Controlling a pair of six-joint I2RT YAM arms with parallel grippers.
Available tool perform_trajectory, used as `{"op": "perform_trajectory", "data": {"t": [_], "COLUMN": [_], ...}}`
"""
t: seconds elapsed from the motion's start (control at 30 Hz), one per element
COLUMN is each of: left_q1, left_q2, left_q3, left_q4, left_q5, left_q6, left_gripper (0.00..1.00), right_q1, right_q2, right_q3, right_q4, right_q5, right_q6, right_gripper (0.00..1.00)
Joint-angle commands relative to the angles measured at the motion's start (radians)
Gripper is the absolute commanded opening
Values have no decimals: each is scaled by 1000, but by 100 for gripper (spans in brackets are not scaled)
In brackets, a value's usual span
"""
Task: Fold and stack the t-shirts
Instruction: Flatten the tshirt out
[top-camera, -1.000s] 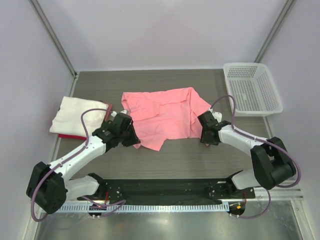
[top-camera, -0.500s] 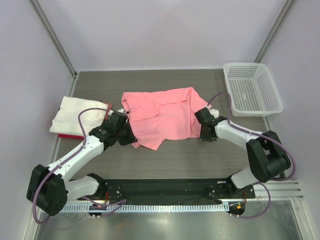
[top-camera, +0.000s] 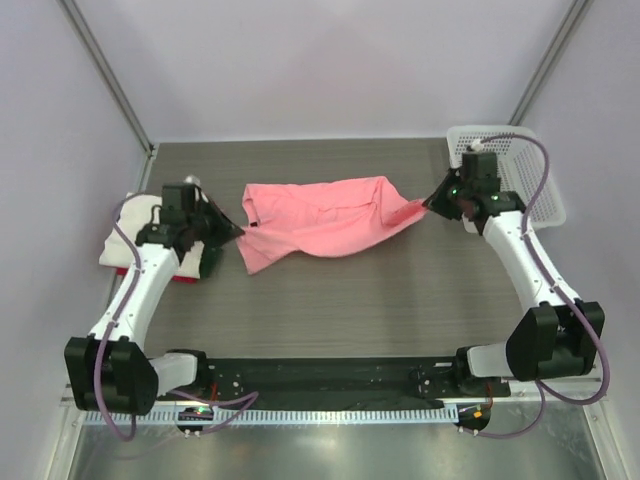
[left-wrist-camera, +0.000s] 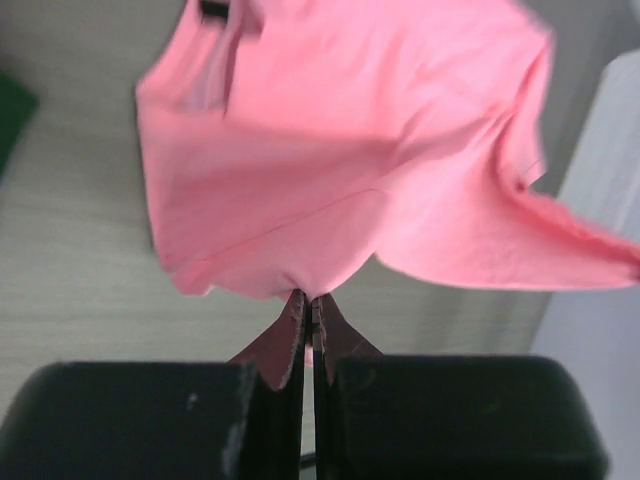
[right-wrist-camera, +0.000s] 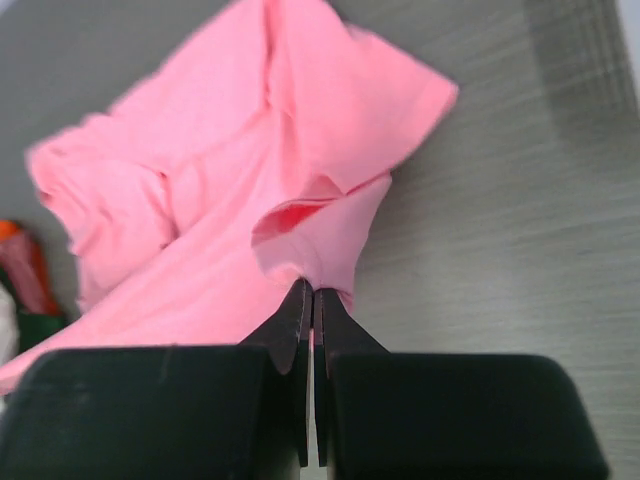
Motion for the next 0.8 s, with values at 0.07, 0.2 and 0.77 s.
{"op": "perform_trajectory", "data": {"t": [0.07,0.2,0.77], "left_q1": [109,149,149], "left_q2": [67,110,-181], "left_q3": [312,568,1016], "left_q4": [-38,-132,-16], "left_q5": [114,88,-96], "left_q6": [5,11,42], "left_gripper": [0,0,0], "right_q1": [-162,-200,-200], "right_q2": [43,69,-375], "right_q3": [177,353,585], "right_q4": [41,55,69], "right_q5": [-301,-396,-333], "right_q6": [91,138,57], "right_gripper": [1,1,1]}}
